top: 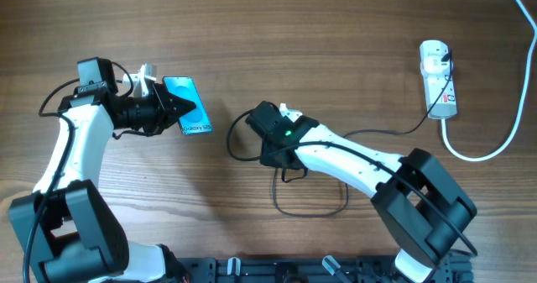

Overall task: Plug charger to phone and switch on socket
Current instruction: 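Move the right gripper over the black cable plug on the table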

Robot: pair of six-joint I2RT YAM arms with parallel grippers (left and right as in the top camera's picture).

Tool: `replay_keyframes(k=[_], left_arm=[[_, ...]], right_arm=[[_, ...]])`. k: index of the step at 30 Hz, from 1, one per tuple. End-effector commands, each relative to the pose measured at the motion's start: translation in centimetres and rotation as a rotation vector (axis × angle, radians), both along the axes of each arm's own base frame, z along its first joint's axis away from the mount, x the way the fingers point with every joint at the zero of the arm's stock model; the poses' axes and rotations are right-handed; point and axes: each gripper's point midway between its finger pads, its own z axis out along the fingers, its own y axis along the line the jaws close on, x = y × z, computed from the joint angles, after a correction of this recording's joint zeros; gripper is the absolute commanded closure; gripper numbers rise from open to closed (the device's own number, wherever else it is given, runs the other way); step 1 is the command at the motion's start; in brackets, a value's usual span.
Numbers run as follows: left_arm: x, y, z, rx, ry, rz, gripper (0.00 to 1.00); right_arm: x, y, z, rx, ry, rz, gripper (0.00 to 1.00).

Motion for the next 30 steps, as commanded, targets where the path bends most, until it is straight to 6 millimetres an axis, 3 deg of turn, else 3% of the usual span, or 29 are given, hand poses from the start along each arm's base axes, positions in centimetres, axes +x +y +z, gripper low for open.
replay_keyframes(k=[1, 16, 30], left_arm=[[0.0, 0.0, 0.7, 0.002, -0.04, -0.016, 0.96], [0.0, 0.0, 0.7, 0.002, -0.041, -0.016, 0.96], [0.0, 0.0, 0.7, 0.002, -0.041, -0.016, 0.96]], right_arm=[[0.4, -1.1, -0.9, -0.032, 0.013, -0.045, 0.68], [-0.1, -2.4, -1.1, 0.003, 0.129, -0.056, 0.62], [-0.5, -0.1, -0.9, 0.043, 0.094, -0.008, 0.59]])
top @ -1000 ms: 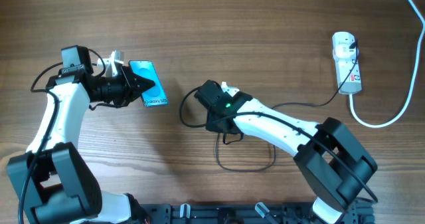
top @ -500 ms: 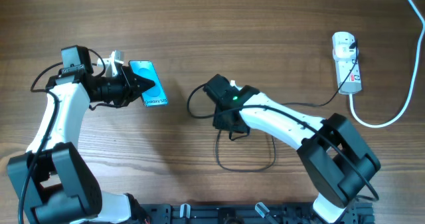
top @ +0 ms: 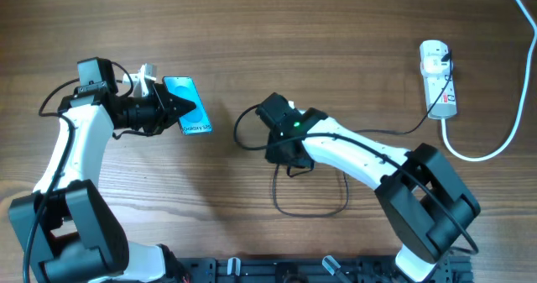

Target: Plug charger to phone and switch on socket

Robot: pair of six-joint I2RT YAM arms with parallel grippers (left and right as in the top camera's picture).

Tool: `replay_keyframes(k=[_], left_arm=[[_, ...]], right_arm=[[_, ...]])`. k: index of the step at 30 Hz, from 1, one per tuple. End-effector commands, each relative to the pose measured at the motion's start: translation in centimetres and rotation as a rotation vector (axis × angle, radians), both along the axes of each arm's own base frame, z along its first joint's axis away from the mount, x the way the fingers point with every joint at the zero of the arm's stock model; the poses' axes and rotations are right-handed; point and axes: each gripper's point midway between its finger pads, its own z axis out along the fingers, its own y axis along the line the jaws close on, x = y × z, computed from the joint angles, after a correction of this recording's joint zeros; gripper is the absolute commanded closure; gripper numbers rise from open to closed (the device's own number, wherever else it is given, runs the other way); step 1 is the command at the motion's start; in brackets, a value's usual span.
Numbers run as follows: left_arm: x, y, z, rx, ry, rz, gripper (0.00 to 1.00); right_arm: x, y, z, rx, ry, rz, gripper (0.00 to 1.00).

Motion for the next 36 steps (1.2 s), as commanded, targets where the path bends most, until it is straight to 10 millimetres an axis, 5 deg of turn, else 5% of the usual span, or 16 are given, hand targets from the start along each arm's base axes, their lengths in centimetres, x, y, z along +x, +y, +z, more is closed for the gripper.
replay_keyframes(k=[1, 6, 10, 13, 16, 20, 24, 28, 36], left_arm=[[0.0, 0.0, 0.7, 0.001, -0.039, -0.015, 0.96], [0.0, 0.0, 0.7, 0.001, -0.039, -0.015, 0.96], [0.1, 0.0, 0.7, 0.002, -0.04, -0.015, 0.96], [0.1, 0.0, 0.7, 0.002, -0.043, -0.015, 0.96], [0.1, 0.0, 0.7, 0.002, -0.043, -0.015, 0.96], [0.1, 0.0, 0.7, 0.002, -0.043, -0.015, 0.96], [0.1, 0.0, 0.7, 0.002, -0.043, -0.015, 0.96], [0.1, 0.0, 0.7, 0.002, -0.043, -0.015, 0.96], [0.1, 0.0, 0.7, 0.002, -0.043, -0.015, 0.96]], right_arm=[[-0.4, 0.6, -0.7, -0.01, 0.005, 0.023, 0.58], [-0.8, 0.2, -0.5, -0.031, 0.026, 0.026, 0.59], [-0.2, 0.0, 1.6, -0.053, 0.05, 0.046, 0.59], [0.0, 1.8, 3.4, 0.013, 0.062, 0.082, 0.59], [-0.5, 4.0, 3.9, 0.1, 0.074, 0.11, 0.69], [-1.4, 5.3, 2.6, 0.095, 0.081, 0.139, 0.92], [-2.8, 5.5, 0.1, 0.047, 0.136, 0.145, 0.92], [-3.8, 4.2, -2.1, -0.021, 0.206, 0.157, 0.92], [-4.4, -1.2, -1.5, -0.11, 0.351, 0.14, 0.96]])
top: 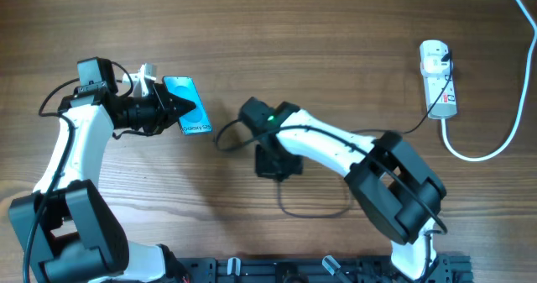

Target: Plug charger to phone and switch on socket

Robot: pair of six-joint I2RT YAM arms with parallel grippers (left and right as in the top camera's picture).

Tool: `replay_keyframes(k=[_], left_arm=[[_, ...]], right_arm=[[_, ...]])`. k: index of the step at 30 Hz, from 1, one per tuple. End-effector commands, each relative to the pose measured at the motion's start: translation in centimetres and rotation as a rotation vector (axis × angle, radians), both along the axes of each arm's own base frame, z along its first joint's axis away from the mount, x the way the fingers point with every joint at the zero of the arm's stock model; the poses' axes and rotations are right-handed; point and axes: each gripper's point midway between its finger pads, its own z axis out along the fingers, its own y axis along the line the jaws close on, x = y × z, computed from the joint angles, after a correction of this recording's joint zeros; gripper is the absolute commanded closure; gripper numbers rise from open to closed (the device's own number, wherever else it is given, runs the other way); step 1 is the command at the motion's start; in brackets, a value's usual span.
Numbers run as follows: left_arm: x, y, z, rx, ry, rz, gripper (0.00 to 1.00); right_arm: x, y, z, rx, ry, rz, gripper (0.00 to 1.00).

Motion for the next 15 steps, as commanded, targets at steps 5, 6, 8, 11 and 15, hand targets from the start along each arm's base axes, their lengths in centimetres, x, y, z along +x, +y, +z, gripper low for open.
replay_keyframes(k=[5, 6, 8, 11, 15], left_arm=[[0.1, -0.1, 0.7, -0.002, -0.041, -0.016, 0.96], [0.1, -0.1, 0.7, -0.002, -0.041, -0.016, 0.96], [0.1, -0.1, 0.7, -0.002, -0.041, -0.016, 0.96], [0.1, -0.1, 0.7, -0.002, -0.041, -0.016, 0.96], [0.1, -0.1, 0.7, -0.002, -0.041, -0.016, 0.96]], right_arm=[[1.0, -3.6, -0.5, -0.036, 0.059, 0.047, 0.95], [1.3, -3.9, -0.4, -0.036, 0.053, 0.063, 0.95], [2.0, -4.3, 0.0, -0.041, 0.043, 0.078, 0.95], [2.6, -2.4, 2.2, 0.089, 0.075, 0.121, 0.96], [3.0, -2.3, 4.4, 0.075, 0.083, 0.13, 0.96]])
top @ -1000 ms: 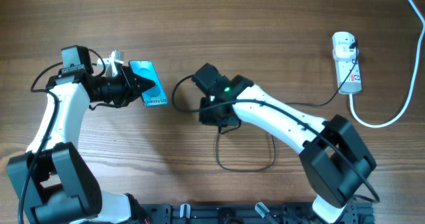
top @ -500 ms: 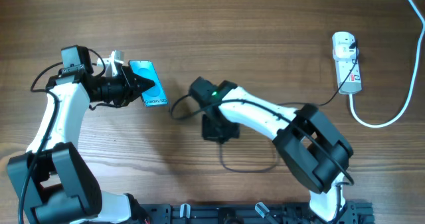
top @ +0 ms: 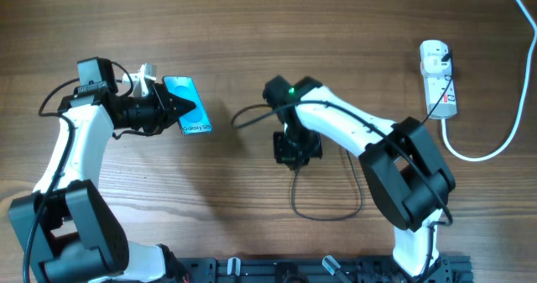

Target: Plug charger to phone and switch on socket

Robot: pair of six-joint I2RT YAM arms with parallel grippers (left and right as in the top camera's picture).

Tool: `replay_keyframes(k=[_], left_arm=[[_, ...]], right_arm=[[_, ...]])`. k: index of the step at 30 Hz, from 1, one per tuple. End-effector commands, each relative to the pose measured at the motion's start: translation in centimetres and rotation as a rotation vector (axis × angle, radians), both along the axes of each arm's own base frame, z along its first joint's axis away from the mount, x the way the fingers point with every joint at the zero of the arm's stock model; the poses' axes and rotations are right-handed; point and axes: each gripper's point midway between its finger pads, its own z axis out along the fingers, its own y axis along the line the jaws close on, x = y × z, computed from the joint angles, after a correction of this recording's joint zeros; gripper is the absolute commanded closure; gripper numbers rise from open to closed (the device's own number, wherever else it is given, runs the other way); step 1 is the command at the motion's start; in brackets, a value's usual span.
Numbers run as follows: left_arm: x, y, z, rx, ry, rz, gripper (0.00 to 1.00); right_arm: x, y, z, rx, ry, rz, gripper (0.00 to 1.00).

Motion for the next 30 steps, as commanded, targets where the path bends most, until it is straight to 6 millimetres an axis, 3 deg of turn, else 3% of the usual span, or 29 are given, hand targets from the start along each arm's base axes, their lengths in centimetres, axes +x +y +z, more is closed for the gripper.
replay_keyframes(k=[1, 6, 8, 16, 23, 30], left_arm=[[0.1, -0.1, 0.7, -0.002, -0.04, -0.015, 0.96], [0.1, -0.1, 0.7, -0.002, -0.04, -0.015, 0.96], [0.1, 0.0, 0.7, -0.001, -0.04, -0.015, 0.96], [0.1, 0.0, 0.7, 0.003, -0.039, -0.014, 0.96], [0.1, 0.0, 0.7, 0.002, -0.039, -0.014, 0.96], [0.1, 0.0, 0.7, 0.002, -0.039, -0.014, 0.96]], right_arm=[[1.1, 0.7, 2.2, 0.026, -0.015, 0.041, 0.95], [1.2, -1.3, 1.8, -0.109, -0.033, -0.03, 0.68], [0.8, -1.7, 1.4, -0.129, -0.026, -0.048, 0.64], [0.1, -4.4, -0.6, -0.261, -0.044, -0.102, 0.64], [0.0, -4.3, -2.9, -0.24, -0.071, -0.131, 0.64], [0.7, -3.8, -3.2, -0.216, -0.098, -0.135, 0.64]])
